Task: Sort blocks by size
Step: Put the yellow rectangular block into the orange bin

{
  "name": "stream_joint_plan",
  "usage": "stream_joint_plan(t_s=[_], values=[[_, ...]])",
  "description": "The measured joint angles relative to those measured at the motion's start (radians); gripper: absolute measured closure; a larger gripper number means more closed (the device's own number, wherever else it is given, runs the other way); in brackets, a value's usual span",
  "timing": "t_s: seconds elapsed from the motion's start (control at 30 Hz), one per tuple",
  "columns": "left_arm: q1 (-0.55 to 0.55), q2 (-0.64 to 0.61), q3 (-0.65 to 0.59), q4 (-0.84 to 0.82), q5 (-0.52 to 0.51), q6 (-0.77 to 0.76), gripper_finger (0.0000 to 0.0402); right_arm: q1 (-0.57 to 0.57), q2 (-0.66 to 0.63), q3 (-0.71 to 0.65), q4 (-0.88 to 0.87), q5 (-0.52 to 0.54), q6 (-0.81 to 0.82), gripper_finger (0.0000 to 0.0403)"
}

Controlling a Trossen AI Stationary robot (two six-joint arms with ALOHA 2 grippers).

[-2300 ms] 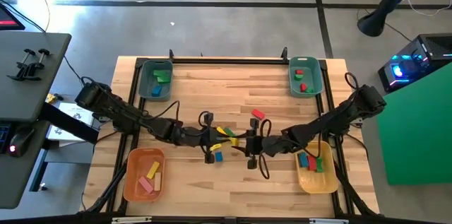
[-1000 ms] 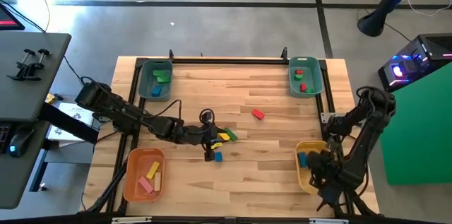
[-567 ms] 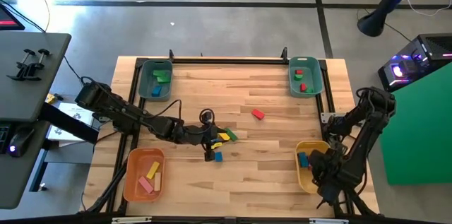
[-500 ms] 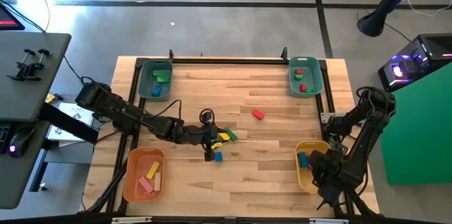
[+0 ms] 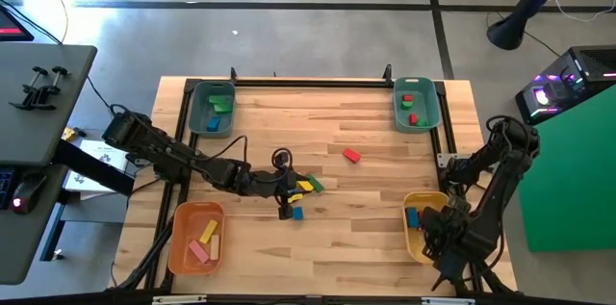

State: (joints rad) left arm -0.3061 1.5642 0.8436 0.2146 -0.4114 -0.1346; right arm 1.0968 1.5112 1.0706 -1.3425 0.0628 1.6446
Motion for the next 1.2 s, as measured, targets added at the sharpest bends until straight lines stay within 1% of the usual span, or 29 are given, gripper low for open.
stream_joint_plan(t_s=[0.1,0.17,0.33,0.5,0.57,0.63,0.7,0.77,0.83,0.9,0.97,1.1,1.2], values=[[0.0,0.0,0.0,0.0,0.0,0.006,0.0254,-0.021,0.0,0.0,0.015,0.007,-0.042,0.0182],[0.0,0.0,0.0,0.0,-0.002,0.006,0.0254,-0.041,0.0,0.0,0.026,0.048,-0.087,0.0182],[0.0,0.0,0.0,0.0,-0.02,0.006,0.0254,-0.094,0.0,0.0,0.076,0.232,-0.236,0.0182],[0.0,0.0,0.0,0.025,-0.021,0.008,0.0254,-0.154,0.0,0.0,0.146,0.358,-0.361,0.0182],[0.003,0.0,0.0,0.034,-0.022,0.008,0.0254,-0.178,0.0,0.0,0.194,0.45,-0.42,0.0182],[0.007,0.0,0.0,0.041,-0.022,0.008,0.0254,-0.202,0.0,-0.003,0.272,0.567,-0.497,0.0182],[0.013,0.0,0.0,0.047,-0.023,0.008,0.0254,-0.229,0.0,-0.017,0.376,0.661,-0.601,0.0182],[0.018,0.0,0.0,0.046,-0.024,0.008,0.0254,-0.258,0.0,-0.043,0.508,0.685,-0.734,0.0182],[0.02,0.0,0.0,0.047,-0.024,0.008,0.0254,-0.287,0.0,-0.088,0.672,0.665,-0.874,0.0182],[0.025,0.0,0.0,0.049,-0.024,0.008,0.0254,-0.318,0.0,-0.156,0.849,0.631,-0.979,0.0183],[0.026,0.0,0.0,0.053,-0.024,0.007,0.0254,-0.356,0.0,-0.238,1.045,0.594,-1.063,0.0183],[0.025,0.0,0.0,0.073,-0.023,0.017,0.0254,-0.449,0.001,-0.393,1.438,0.575,-1.22,0.0187],[0.025,0.0,0.0,0.087,-0.023,0.024,0.0254,-0.527,0.001,-0.473,1.666,0.543,-1.324,0.0189]])
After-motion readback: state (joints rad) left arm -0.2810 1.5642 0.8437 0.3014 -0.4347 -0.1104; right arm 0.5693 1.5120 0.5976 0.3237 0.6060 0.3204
